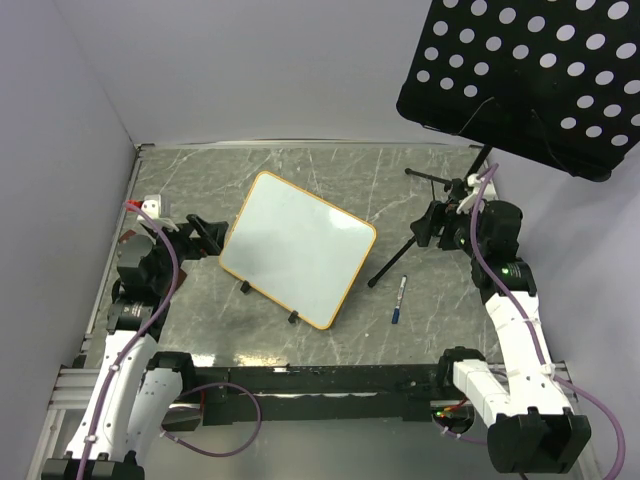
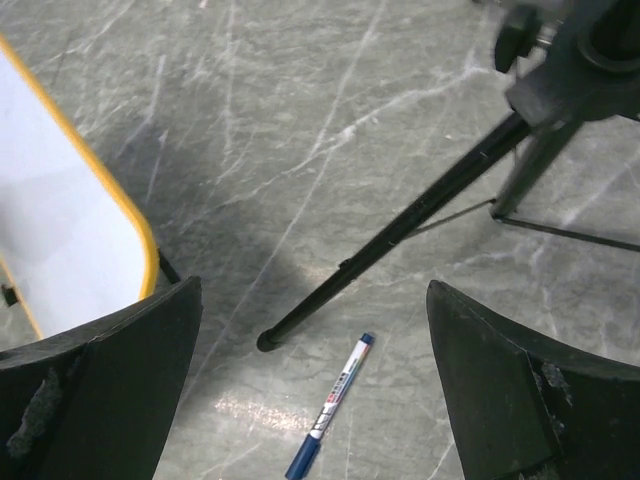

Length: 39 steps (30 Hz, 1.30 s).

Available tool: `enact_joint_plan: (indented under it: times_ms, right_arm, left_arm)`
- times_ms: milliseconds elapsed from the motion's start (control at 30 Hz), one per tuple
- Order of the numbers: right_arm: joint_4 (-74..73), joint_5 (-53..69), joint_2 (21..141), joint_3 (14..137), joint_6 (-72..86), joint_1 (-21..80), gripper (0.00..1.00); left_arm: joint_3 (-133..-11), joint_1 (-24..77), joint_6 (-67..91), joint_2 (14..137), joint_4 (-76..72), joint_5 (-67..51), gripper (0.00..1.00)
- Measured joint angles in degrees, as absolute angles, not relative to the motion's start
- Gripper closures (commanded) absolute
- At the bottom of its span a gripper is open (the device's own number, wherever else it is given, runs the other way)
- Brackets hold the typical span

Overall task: Write a sentence on the whiteboard
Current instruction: Pick up the whiteboard from the whiteboard stand.

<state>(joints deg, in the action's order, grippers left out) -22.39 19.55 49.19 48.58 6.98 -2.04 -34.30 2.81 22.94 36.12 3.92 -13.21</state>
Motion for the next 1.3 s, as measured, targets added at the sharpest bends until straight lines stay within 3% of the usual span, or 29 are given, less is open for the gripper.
enact_joint_plan:
  times_ms: [333, 567, 967, 1300]
  right_arm:
    - [-24.8, 40.6, 51.3, 48.8, -12.6, 2.3, 0.0]
    - [-25.8, 44.7, 53.0, 48.2, -19.4, 3.0, 0.0]
    - [-17.0, 53.8, 63.2, 44.9, -12.1, -2.0, 0.01]
    - [-6.8, 59.6, 71.3, 44.6, -1.6, 2.0, 0.09]
  left_arm:
    - [-34.3, 2.8, 23.5, 37.3, 3.6, -16.7, 0.03]
    - [-34.3, 2.8, 24.7, 39.9, 3.2, -22.3, 0.03]
    - [-34.3, 2.8, 22.2, 42.1, 3.2, -25.8, 0.03]
    - [-34.3, 2.8, 21.9, 39.5, 1.3, -26.4, 0.03]
